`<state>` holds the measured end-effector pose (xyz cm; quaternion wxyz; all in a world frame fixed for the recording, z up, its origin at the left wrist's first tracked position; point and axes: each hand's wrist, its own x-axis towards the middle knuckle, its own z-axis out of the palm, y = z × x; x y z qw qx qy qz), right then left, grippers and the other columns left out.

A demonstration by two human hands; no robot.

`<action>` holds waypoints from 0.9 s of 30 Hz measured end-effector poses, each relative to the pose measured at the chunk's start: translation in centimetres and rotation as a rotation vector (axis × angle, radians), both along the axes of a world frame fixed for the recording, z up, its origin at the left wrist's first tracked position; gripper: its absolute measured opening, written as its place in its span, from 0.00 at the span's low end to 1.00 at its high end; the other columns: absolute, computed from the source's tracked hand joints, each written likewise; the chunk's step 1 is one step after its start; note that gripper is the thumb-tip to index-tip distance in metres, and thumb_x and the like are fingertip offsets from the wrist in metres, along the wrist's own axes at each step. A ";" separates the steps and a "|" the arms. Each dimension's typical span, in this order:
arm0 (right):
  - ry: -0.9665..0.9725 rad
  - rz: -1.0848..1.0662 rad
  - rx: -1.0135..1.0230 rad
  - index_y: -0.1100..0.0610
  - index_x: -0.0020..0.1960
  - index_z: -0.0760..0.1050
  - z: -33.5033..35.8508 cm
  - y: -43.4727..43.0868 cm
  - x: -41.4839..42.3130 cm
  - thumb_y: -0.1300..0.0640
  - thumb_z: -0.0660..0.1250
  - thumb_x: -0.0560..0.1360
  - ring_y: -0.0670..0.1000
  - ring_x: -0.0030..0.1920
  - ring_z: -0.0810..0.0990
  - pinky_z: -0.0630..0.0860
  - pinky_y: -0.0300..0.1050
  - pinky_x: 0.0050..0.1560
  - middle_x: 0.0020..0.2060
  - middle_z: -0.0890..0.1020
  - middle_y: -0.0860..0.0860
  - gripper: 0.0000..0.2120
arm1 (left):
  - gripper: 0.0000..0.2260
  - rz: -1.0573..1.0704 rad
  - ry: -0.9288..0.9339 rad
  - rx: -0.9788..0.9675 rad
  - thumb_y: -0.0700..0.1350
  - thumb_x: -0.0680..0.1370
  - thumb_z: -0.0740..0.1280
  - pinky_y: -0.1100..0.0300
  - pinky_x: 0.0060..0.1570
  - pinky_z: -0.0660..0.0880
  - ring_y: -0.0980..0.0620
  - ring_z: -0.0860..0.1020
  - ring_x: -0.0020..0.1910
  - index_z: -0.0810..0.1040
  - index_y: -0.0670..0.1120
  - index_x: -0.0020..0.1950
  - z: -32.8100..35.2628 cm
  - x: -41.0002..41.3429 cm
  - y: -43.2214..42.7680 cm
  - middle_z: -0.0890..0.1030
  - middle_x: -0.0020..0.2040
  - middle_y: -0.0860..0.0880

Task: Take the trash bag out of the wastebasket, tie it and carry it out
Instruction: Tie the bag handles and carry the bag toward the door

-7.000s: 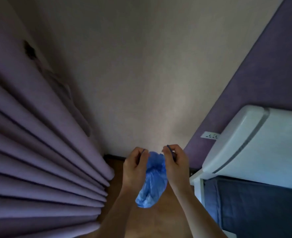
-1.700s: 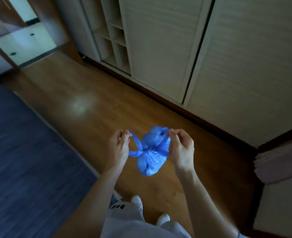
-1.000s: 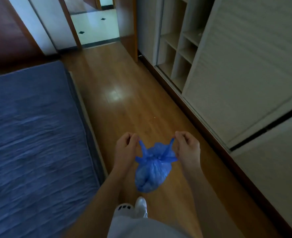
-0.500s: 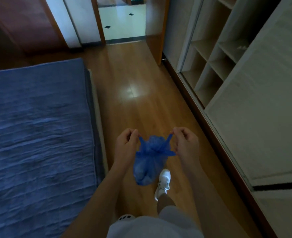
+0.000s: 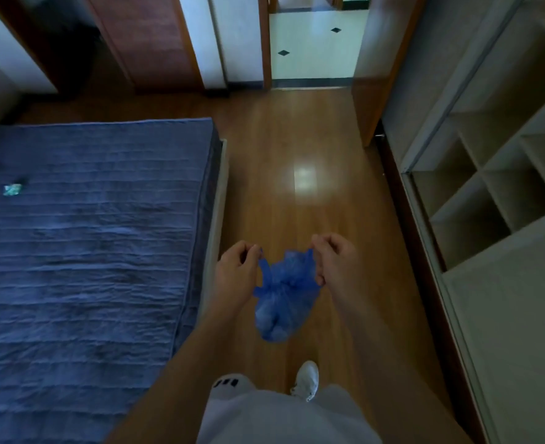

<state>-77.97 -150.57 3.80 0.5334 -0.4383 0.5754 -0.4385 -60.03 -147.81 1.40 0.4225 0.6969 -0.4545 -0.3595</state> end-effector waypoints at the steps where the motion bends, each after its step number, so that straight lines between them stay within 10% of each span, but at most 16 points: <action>1: 0.005 0.002 0.001 0.62 0.40 0.76 0.0 -1.6 -0.2 0.57 0.64 0.81 0.44 0.20 0.67 0.66 0.44 0.23 0.20 0.70 0.45 0.13 | 0.11 0.015 -0.015 0.005 0.50 0.78 0.63 0.58 0.33 0.72 0.59 0.74 0.29 0.77 0.52 0.35 0.1 -0.2 -1.1 0.77 0.29 0.56; 17: 0.003 0.092 -0.032 0.57 0.39 0.77 -1.6 -21.4 2.3 0.54 0.65 0.80 0.44 0.20 0.66 0.65 0.41 0.22 0.19 0.69 0.43 0.13 | 0.13 0.105 -0.155 -0.056 0.46 0.79 0.64 0.55 0.31 0.71 0.53 0.72 0.28 0.75 0.39 0.38 0.8 1.2 -18.4 0.77 0.33 0.39; 27: 0.121 0.101 -0.040 0.53 0.35 0.76 -0.8 -39.1 10.2 0.43 0.65 0.71 0.41 0.23 0.66 0.63 0.39 0.27 0.21 0.70 0.42 0.14 | 0.14 0.181 0.004 -0.031 0.45 0.79 0.65 0.69 0.26 0.67 0.61 0.70 0.25 0.73 0.49 0.32 -0.6 9.1 -35.7 0.73 0.26 0.56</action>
